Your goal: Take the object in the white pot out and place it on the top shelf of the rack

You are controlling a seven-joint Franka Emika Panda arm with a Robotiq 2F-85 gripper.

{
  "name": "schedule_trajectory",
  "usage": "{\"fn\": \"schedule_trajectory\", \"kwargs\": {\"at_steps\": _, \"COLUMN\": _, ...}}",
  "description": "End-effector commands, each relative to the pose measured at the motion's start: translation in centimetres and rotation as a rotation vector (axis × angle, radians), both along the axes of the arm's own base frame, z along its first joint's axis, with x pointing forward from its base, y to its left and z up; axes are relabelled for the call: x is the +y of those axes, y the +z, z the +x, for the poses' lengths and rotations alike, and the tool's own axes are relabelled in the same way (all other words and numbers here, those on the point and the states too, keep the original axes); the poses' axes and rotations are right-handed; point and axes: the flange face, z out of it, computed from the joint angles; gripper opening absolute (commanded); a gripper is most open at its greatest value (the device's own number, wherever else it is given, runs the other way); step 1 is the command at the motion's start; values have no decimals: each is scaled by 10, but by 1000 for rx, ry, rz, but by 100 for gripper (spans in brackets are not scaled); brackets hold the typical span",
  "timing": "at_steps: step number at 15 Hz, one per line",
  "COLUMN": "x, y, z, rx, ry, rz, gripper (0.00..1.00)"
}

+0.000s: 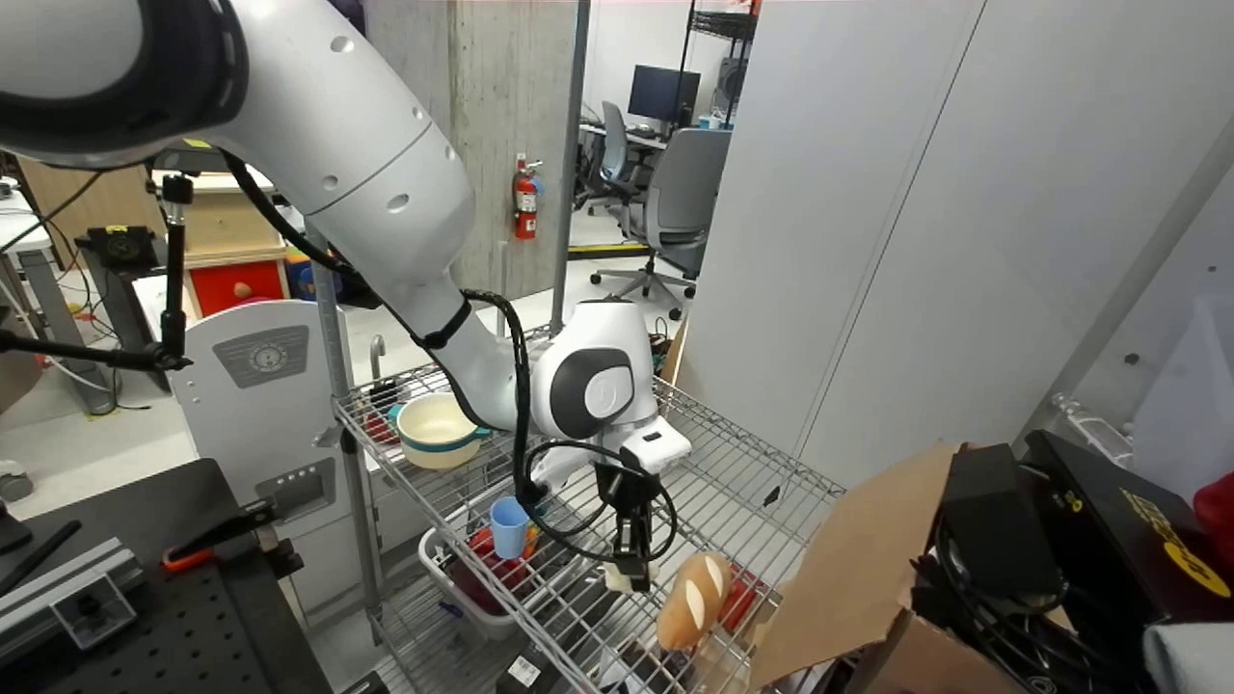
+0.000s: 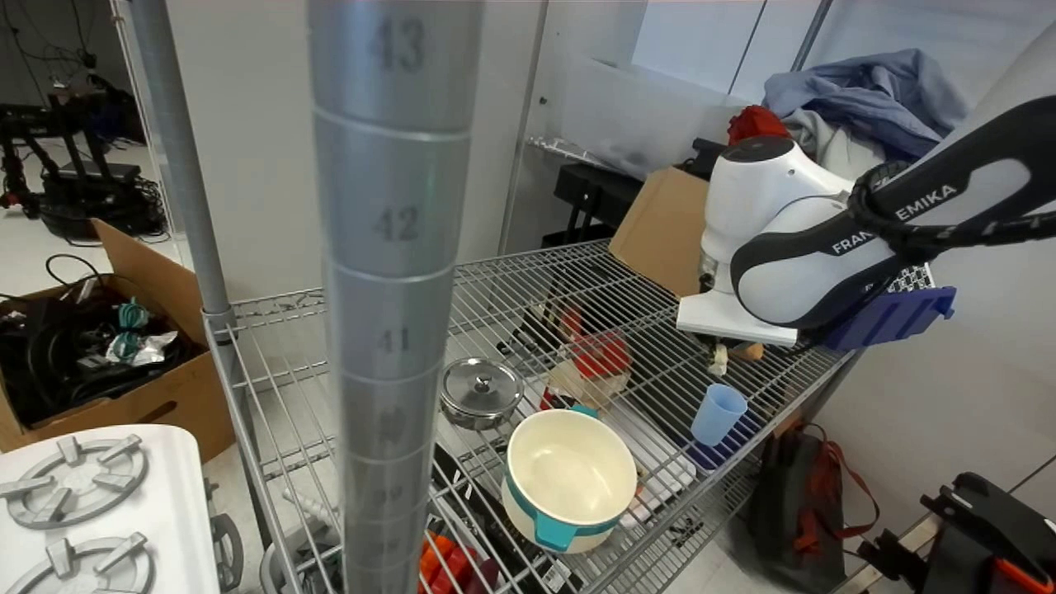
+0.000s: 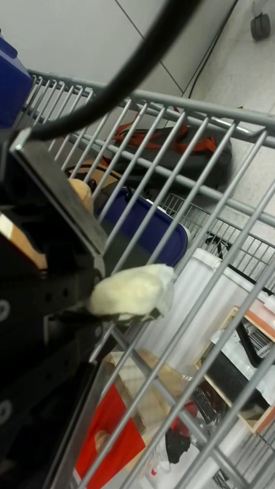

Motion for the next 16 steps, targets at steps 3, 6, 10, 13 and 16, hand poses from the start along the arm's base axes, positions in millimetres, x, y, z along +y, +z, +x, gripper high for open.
{"fn": "schedule_trajectory", "kwargs": {"at_steps": 3, "x": 15, "y": 18, "z": 9, "rx": -8, "ry": 10, "rz": 50, "gripper": 33}}
{"fn": "schedule_trajectory", "kwargs": {"at_steps": 6, "x": 26, "y": 25, "z": 7, "rx": -5, "ry": 32, "rz": 66, "gripper": 49}}
{"fn": "schedule_trajectory", "kwargs": {"at_steps": 10, "x": 42, "y": 45, "z": 0, "rx": 2, "ry": 70, "rz": 113, "gripper": 77}}
{"fn": "schedule_trajectory", "kwargs": {"at_steps": 13, "x": 50, "y": 72, "z": -11, "rx": -2, "ry": 96, "rz": 147, "gripper": 98}}
{"fn": "schedule_trajectory", "kwargs": {"at_steps": 16, "x": 60, "y": 108, "z": -26, "rx": -3, "ry": 142, "rz": 204, "gripper": 100}}
